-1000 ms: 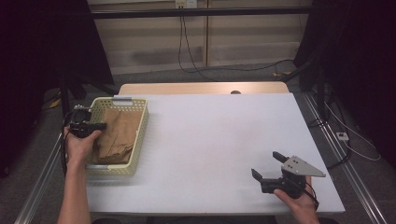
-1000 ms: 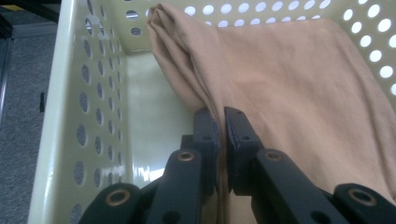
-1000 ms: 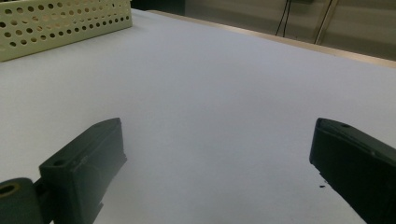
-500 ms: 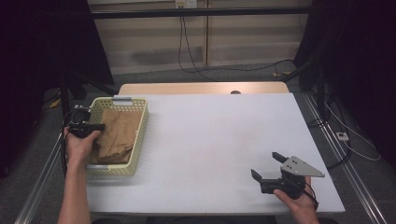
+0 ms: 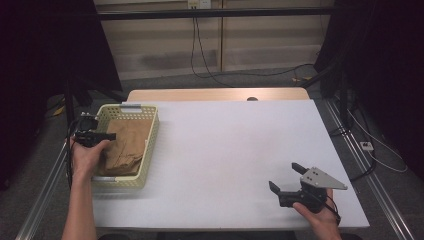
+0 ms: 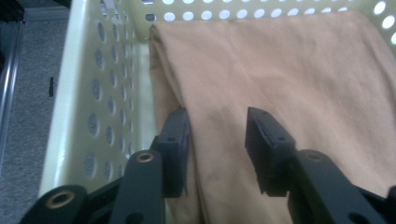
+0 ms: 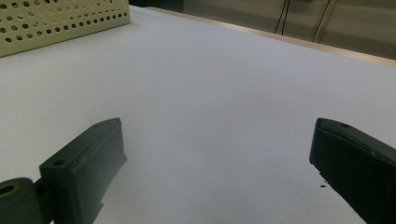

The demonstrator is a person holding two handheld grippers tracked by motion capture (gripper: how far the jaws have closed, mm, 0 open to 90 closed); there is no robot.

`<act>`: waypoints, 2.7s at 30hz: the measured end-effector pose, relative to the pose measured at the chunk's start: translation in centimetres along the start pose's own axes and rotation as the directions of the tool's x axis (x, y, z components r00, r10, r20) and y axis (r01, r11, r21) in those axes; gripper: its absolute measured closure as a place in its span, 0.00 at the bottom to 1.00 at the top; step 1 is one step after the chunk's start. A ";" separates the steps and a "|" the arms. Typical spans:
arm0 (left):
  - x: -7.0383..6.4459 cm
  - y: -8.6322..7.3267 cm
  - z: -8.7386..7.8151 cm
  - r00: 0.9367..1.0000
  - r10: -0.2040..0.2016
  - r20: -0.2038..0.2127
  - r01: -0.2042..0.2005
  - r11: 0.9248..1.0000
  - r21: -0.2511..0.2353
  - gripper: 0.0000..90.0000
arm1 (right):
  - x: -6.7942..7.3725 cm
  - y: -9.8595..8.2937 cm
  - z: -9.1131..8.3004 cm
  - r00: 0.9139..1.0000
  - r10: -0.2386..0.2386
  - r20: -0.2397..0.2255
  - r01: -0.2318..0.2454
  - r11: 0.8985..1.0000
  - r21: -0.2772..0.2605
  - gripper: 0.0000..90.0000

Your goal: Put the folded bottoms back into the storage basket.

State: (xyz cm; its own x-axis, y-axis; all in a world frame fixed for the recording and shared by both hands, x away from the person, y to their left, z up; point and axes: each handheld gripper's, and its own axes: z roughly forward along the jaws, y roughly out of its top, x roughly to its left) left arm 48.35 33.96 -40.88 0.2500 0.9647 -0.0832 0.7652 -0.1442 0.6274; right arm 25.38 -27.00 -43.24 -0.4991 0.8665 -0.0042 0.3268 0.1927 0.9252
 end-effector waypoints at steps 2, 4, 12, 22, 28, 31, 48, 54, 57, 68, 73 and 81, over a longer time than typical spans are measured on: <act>-0.1 0.1 0.0 1.000 0.009 0.004 -0.009 1.000 -0.006 0.61 | 0.0 0.0 0.0 1.000 0.000 0.001 0.000 1.000 -0.001 0.04; -0.3 0.1 -0.1 1.000 0.011 0.004 -0.011 1.000 -0.016 0.56 | 0.0 0.0 0.0 1.000 0.000 0.002 0.000 1.000 -0.002 0.04; 0.0 0.4 -0.4 0.999 -0.048 0.026 0.049 0.997 -0.060 0.26 | -0.1 0.0 0.0 1.000 0.001 0.001 -0.001 1.000 0.000 0.04; 0.0 0.8 -1.7 0.998 -0.046 0.050 0.053 0.986 -0.159 0.10 | -0.1 0.0 0.0 1.000 0.000 0.002 0.000 1.000 0.004 0.04; 0.1 0.7 -3.0 0.996 -0.034 0.078 0.051 0.972 -0.227 0.05 | -0.1 0.0 0.0 1.000 -0.001 0.002 0.001 1.000 0.003 0.04; 0.0 0.5 -3.6 0.997 0.003 0.083 0.020 0.962 -0.272 0.05 | -0.1 0.0 0.0 1.000 0.003 -0.002 -0.003 1.000 0.006 0.04; -1.4 0.6 -5.0 0.993 0.117 0.020 -0.104 0.942 -0.320 0.06 | -0.3 -0.1 0.1 1.000 0.014 -0.009 -0.014 1.000 0.003 0.04; -1.4 0.5 -5.4 0.991 0.131 0.004 -0.121 0.928 -0.352 0.06 | -0.3 -0.1 0.2 1.000 0.017 -0.008 -0.017 1.000 0.007 0.04; -1.1 0.5 -5.6 0.991 0.135 0.010 -0.123 0.929 -0.350 0.06 | -0.3 -0.1 0.2 1.000 0.016 0.001 -0.016 1.000 0.007 0.04; -2.3 0.1 -5.7 0.969 0.245 -0.004 -0.233 0.916 -0.326 0.08 | -0.3 -0.2 0.1 1.000 0.017 0.027 -0.017 1.000 0.014 0.04; -3.3 -0.2 -6.5 0.961 0.275 -0.027 -0.268 0.902 -0.339 0.07 | -0.2 -0.2 0.0 0.999 0.017 0.031 -0.018 1.000 0.015 0.04; -3.3 -1.8 -8.9 0.975 0.222 0.030 -0.191 0.894 -0.404 0.08 | -0.2 -0.2 -0.2 0.999 0.020 0.028 -0.020 1.000 0.010 0.04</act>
State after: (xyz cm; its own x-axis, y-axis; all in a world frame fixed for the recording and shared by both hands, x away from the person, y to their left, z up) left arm 40.90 33.01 -34.85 0.4316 0.9014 0.0350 0.3967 -0.2245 0.8901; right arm 25.25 -27.29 -43.35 -0.4697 0.8828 0.0032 0.3451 0.1803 0.9211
